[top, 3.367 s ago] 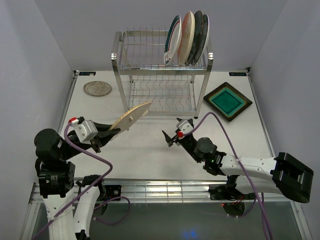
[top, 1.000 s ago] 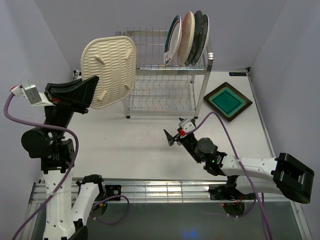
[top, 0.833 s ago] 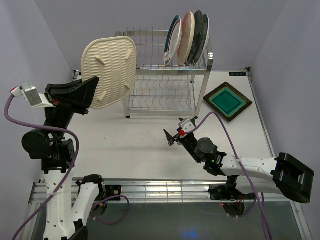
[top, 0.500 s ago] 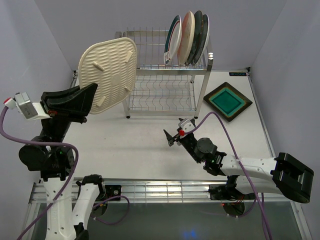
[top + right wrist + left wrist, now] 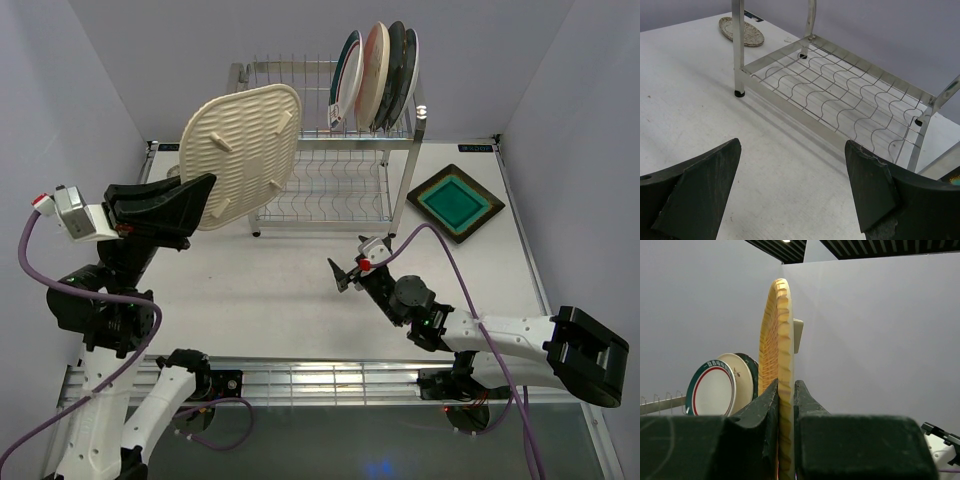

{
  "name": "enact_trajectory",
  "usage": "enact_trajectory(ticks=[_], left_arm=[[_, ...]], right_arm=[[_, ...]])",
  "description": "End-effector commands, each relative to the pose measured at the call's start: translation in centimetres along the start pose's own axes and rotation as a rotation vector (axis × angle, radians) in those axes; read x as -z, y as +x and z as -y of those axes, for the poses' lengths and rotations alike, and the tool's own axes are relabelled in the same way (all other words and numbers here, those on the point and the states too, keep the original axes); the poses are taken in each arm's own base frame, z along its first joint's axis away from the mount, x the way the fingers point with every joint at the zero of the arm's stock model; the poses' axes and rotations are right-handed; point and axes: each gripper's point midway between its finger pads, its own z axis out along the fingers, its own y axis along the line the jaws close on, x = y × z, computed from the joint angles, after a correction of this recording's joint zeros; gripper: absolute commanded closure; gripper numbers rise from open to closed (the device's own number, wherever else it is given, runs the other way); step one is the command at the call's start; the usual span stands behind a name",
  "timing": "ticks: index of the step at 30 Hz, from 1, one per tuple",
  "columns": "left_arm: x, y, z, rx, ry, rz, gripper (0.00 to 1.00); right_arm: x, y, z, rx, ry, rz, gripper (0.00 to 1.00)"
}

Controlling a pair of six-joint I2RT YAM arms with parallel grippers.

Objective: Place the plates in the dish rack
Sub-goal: Insert the plate into the dish rack.

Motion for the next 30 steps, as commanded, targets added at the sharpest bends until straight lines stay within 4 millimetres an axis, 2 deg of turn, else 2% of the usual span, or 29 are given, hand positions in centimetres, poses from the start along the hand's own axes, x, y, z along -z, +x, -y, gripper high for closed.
enact_trajectory(ticks=[1,6,8,16,17,19,20,23,25,26,27,30], left_arm=[[-0.6,-2.5,-1.0,-0.111,-0.052,0.114,1.0],[-1.8,-2.8,-2.1,-0.133,-0.071,0.118,1.0],[-2.5,-2.3,-3.0,-0.123,-0.08,0.107,1.0],[-5.0,-3.3,-4.3,-0.124,-0.086,0.144,1.0],[-5.4,-2.8,-5.1,-0.112,-0.098,0.134,1.0],[-6.0,-3.2,-5.3,-0.115,-0.095,0.145,1.0],[-6.4,-2.9,-6.0,-0.121,-0.109,0.143,1.0],[-7.2,-3.7,-6.1,-0.137,-0.11,0.171,1.0],[-7.9,-3.2,-6.7,-0.136,-0.115,0.164,1.0],[-8.3,-3.3,-6.4,-0.129,-0.106,0.172,1.0],[-8.8,-2.7,-6.9,-0.136,-0.114,0.163,1.0],[-10.0,-1.9,-6.3,-0.13,-0.114,0.179,1.0]], right_arm=[[-0.4,-2.5,0.9,-0.044,0.044,0.065,0.1],[-0.4,-2.4,1.2,-0.038,0.063,0.059,0.1],[-0.3,-2.6,1.3,-0.039,0.063,0.064,0.1],[0.0,-2.8,1.5,-0.05,0.062,0.074,0.1],[-0.1,-2.7,1.5,-0.048,0.061,0.071,0.1],[-0.1,-2.7,1.5,-0.048,0.063,0.071,0.1],[-0.1,-2.7,1.5,-0.049,0.061,0.071,0.1],[-0.1,-2.7,1.6,-0.047,0.066,0.071,0.1],[0.0,-2.8,1.6,-0.05,0.065,0.074,0.1],[0.0,-2.8,1.7,-0.051,0.065,0.076,0.1],[0.0,-2.8,1.7,-0.051,0.065,0.076,0.1],[0.1,-2.9,1.7,-0.055,0.064,0.079,0.1]])
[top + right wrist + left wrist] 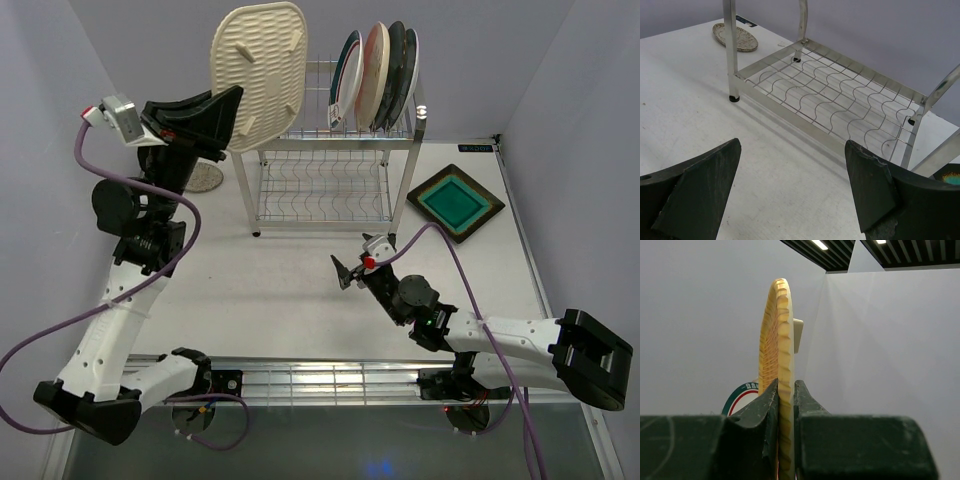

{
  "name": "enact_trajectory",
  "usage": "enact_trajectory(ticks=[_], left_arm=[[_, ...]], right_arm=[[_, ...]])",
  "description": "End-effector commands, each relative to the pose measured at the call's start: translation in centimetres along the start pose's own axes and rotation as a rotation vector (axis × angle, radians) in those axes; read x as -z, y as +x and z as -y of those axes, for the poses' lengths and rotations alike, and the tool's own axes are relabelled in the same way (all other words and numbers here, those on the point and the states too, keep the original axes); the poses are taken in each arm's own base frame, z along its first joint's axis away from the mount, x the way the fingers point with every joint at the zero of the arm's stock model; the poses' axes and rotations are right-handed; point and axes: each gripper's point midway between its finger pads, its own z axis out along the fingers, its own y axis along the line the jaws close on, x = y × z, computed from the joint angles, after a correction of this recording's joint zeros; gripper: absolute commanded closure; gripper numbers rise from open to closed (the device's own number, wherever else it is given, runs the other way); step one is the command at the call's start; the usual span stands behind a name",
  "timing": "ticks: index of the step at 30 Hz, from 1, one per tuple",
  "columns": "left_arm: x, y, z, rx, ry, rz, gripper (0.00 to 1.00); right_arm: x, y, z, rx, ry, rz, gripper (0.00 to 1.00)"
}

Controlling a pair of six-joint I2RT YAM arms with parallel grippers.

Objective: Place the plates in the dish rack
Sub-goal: Insert the plate into the dish rack.

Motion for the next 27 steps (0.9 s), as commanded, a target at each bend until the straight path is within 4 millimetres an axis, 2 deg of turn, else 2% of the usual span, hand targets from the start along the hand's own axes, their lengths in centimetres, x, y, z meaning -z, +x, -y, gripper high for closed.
enact_trajectory(ticks=[1,2,3,4,6,9,10,11,13,14,19,24,27], left_arm=[[-1.6,-3.3,1.8,-0.091,0.012,0.145,1.0],[-2.1,-2.9,2.8,-0.074,0.024,0.149,1.0],[-2.4,-3.1,2.7,-0.081,-0.002,0.174,1.0],[-2.9,-2.2,2.9,-0.095,-0.006,0.168,1.0],[-3.6,-2.6,2.8,-0.097,-0.031,0.19,1.0],[-4.7,-2.0,1.5,-0.11,-0.106,0.197,1.0],[-5.0,-2.4,1.4,-0.106,-0.128,0.213,1.0],[-5.5,-1.4,0.9,-0.124,-0.145,0.198,1.0],[-5.9,-1.5,0.5,-0.128,-0.17,0.21,1.0],[-6.3,-0.4,0.1,-0.134,-0.187,0.193,1.0],[-7.5,1.2,-0.1,-0.128,-0.205,0.179,1.0],[-8.5,1.6,-0.2,-0.126,-0.242,0.189,1.0],[-9.1,3.1,-0.3,-0.141,-0.265,0.17,1.0]], right_arm=[[-0.1,-2.4,0.8,-0.05,0.032,0.069,0.1],[-0.1,-2.4,0.8,-0.05,0.034,0.07,0.1],[0.0,-2.4,0.8,-0.051,0.032,0.069,0.1],[0.0,-2.5,0.8,-0.056,0.033,0.072,0.1],[0.0,-2.4,0.8,-0.058,0.029,0.072,0.1],[0.0,-2.4,0.7,-0.064,0.026,0.071,0.1],[0.0,-2.3,0.6,-0.065,0.022,0.069,0.1],[0.0,-2.3,0.7,-0.064,0.025,0.068,0.1],[0.0,-2.4,0.7,-0.068,0.024,0.07,0.1],[0.0,-2.4,0.7,-0.069,0.023,0.069,0.1],[0.0,-2.4,0.6,-0.074,0.018,0.068,0.1],[-0.1,-2.1,0.4,-0.077,0.015,0.06,0.1],[-0.2,-2.0,0.3,-0.076,0.011,0.056,0.1]])
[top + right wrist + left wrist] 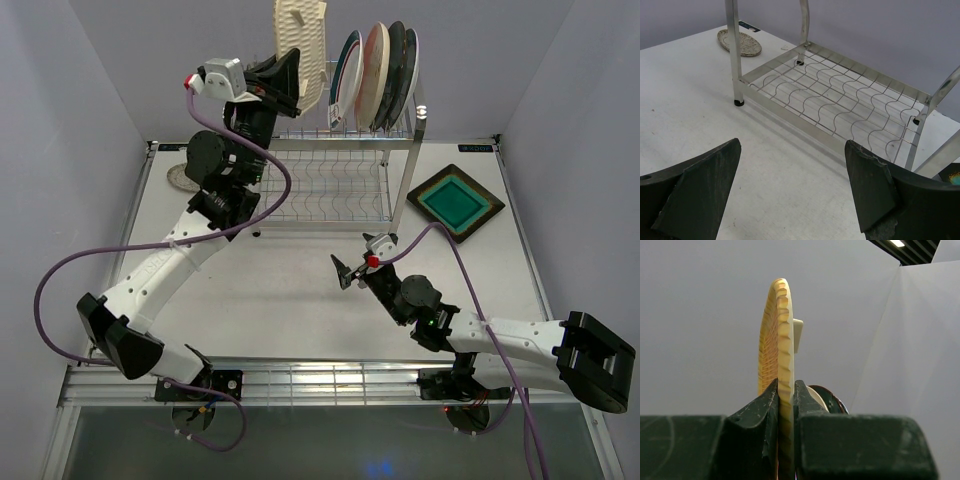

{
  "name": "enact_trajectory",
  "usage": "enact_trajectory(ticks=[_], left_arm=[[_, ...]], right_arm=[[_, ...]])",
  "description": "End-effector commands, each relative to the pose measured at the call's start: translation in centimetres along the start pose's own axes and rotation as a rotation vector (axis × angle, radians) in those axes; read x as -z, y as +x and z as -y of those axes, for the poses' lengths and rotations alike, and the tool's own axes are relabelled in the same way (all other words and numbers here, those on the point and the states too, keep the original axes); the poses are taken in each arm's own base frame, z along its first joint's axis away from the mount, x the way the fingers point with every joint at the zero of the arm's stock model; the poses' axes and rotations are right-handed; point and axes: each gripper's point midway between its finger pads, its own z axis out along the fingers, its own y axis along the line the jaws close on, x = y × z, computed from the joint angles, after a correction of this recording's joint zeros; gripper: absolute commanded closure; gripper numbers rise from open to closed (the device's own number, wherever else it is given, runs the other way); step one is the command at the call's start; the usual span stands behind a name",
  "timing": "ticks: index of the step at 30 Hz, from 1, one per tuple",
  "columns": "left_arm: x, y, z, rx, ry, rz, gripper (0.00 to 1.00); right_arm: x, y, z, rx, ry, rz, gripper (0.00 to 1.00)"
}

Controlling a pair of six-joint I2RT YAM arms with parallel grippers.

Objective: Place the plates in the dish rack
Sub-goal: Insert the plate into the dish rack.

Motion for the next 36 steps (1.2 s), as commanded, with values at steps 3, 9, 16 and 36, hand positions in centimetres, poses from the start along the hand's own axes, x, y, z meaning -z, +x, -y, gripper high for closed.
enact_trajectory(ticks=[3,9,16,36], left_arm=[[-1.1,-4.0,0.7,-0.014,-0.051,0.134,1.0],[-1.9,-1.3,0.5,-0.063,-0.089,0.122,1.0],[-2.5,1.2,0.3,-0.121,-0.109,0.107,1.0],[-3.5,6.5,-0.8,-0.201,-0.162,0.063,1.0]], right_arm=[[-0.3,-1.5,0.2,-0.042,0.012,0.045,0.1],[0.0,-1.8,0.5,-0.047,0.017,0.054,0.1],[0.1,-2.0,0.7,-0.056,0.021,0.059,0.1],[0.2,-2.0,1.0,-0.063,0.03,0.062,0.1]])
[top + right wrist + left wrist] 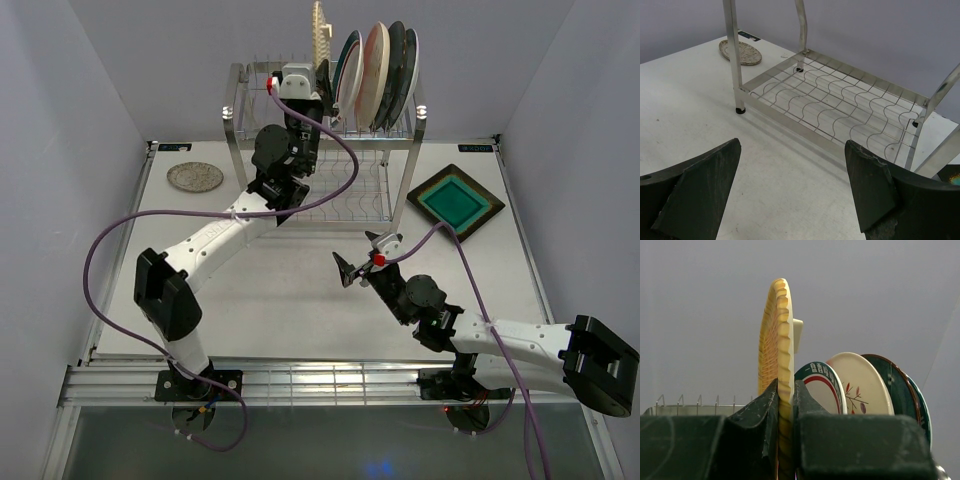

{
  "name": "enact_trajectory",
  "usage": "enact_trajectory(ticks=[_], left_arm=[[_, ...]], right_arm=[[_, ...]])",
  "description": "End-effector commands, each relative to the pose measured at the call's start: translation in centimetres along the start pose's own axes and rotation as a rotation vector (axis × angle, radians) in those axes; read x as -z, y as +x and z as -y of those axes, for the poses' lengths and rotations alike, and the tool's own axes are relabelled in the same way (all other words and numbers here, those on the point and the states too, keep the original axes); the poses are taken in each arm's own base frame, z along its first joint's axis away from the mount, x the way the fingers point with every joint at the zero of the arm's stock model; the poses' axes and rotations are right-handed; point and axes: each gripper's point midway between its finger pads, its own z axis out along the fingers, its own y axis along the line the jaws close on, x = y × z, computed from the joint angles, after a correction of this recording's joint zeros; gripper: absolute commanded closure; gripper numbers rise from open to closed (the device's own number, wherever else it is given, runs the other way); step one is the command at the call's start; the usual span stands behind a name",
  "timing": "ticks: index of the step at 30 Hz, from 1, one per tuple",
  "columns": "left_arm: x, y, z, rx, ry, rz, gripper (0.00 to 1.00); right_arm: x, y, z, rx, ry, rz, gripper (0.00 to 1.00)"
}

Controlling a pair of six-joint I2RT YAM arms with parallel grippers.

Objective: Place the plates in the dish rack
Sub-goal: Insert the plate into the dish rack.

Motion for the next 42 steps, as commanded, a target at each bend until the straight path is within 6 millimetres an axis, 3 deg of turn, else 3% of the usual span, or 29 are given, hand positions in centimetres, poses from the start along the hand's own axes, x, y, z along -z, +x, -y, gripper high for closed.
enact_trajectory(ticks=[1,12,14,19,24,37,42], left_arm=[[-1.0,-4.6,0.0,0.048,-0.01,0.123,1.0],[-1.7,-2.9,0.4,0.023,-0.02,0.105,1.0],[-1.7,-2.5,0.4,0.013,-0.021,0.1,0.95],[-1.7,-2.1,0.2,0.005,-0.028,0.097,0.93],[-1.6,-1.7,0.2,-0.01,-0.03,0.093,0.75],[-1.2,-0.8,0.1,-0.028,-0.027,0.088,0.56],[-0.9,-1.6,0.0,-0.015,-0.018,0.096,0.37]], right_arm=[[0.0,-1.0,0.5,-0.037,0.021,0.034,0.1],[0.1,-1.1,0.5,-0.045,0.016,0.037,0.1],[0.1,-1.0,0.5,-0.045,0.016,0.036,0.1],[0.1,-1.0,0.5,-0.045,0.017,0.034,0.1],[0.1,-0.8,0.5,-0.044,0.017,0.03,0.1],[0.1,-0.6,0.7,-0.042,0.022,0.026,0.1],[-0.1,-0.4,0.7,-0.041,0.023,0.02,0.1]])
